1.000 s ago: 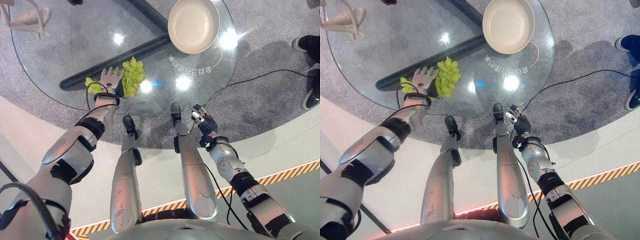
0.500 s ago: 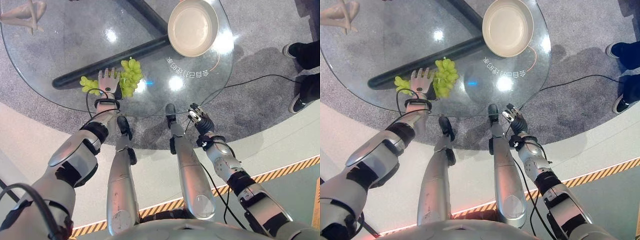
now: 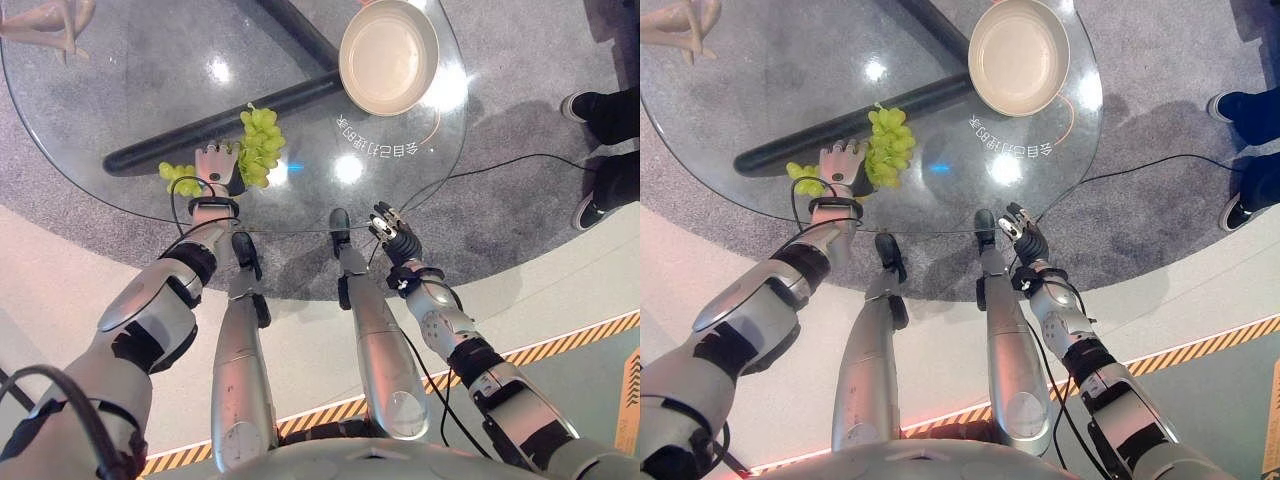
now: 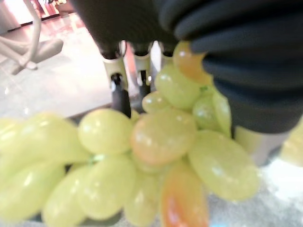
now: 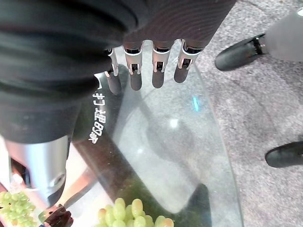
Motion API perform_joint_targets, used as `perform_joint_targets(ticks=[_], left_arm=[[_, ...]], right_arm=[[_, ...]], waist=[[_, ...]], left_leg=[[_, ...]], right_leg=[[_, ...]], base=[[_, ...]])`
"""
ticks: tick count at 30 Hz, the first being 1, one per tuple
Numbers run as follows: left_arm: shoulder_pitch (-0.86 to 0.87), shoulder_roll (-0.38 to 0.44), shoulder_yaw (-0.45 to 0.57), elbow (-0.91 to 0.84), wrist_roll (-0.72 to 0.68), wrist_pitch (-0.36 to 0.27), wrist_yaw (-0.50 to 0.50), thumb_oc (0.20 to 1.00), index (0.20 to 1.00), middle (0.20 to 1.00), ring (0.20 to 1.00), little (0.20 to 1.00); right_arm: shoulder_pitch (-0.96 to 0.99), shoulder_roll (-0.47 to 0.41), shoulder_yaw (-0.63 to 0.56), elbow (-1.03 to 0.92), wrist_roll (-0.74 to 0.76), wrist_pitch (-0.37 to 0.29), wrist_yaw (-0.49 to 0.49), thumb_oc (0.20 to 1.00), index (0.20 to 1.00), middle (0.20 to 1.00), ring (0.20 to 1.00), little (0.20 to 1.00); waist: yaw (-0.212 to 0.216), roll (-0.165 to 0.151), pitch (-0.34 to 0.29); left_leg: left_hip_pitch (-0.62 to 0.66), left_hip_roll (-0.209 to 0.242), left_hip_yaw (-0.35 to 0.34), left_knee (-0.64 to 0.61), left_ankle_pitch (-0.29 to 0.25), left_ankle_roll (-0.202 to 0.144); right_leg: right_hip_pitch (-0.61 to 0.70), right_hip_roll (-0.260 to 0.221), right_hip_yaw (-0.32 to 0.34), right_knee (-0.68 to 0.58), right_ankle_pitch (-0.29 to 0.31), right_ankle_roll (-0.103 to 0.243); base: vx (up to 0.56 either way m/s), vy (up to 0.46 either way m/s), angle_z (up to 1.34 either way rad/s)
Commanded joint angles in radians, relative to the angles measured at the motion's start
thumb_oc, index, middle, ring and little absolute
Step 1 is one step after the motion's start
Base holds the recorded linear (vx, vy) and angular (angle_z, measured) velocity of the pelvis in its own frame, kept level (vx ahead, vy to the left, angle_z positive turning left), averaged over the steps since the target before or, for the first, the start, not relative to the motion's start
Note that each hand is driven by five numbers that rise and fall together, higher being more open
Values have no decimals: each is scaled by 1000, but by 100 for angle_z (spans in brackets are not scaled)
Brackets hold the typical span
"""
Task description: Pick up fruits into the plate
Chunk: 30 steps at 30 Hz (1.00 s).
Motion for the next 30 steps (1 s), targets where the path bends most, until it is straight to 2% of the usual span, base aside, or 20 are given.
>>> perform_joint_targets(ticks=[1, 7, 18, 27, 30], left_arm=[[82, 48, 74, 126, -74, 4, -35, 200, 200, 200, 200, 200], [79, 51, 77, 128, -84, -7, -17, 200, 200, 200, 200, 200], [102, 70, 117, 74, -128, -90, 40, 200, 200, 200, 200, 200], [164, 120, 174, -64, -111, -158, 55, 200, 200, 200, 200, 200], [201, 149, 206, -131, -105, -196, 57, 200, 200, 200, 200, 200]], right_arm=[[2, 20, 11, -44, 30, -39, 21, 1000, 1000, 1000, 1000, 1000], [-3, 23, 12, -35, 27, -40, 19, 1000, 1000, 1000, 1000, 1000], [9, 10, 2, -32, 12, -32, 33, 1000, 1000, 1000, 1000, 1000], [61, -14, -37, -69, -10, -26, 35, 1000, 1000, 1000, 1000, 1000], [91, -31, -61, -84, -19, -24, 41, 1000, 1000, 1000, 1000, 1000]], waist=[[17, -11, 39], [19, -9, 39], [30, 6, 39], [48, 46, 39], [52, 74, 39]], left_leg=[[34, -97, -32, -73, -9, 43], [39, -95, -33, -78, -8, 43], [127, -92, -27, -117, -5, 41], [255, -95, -20, -163, -7, 42], [330, -95, -15, -179, -13, 41]], right_leg=[[0, 130, -69, 36, -23, -32], [5, 126, -71, 31, -23, -32], [81, 117, -69, 2, -30, -30], [196, 85, -81, -24, -48, -21], [268, 67, -84, -36, -58, -16]], base=[[0, 0, 0], [0, 0, 0], [6, 17, -1], [37, 47, 0], [77, 84, 8]])
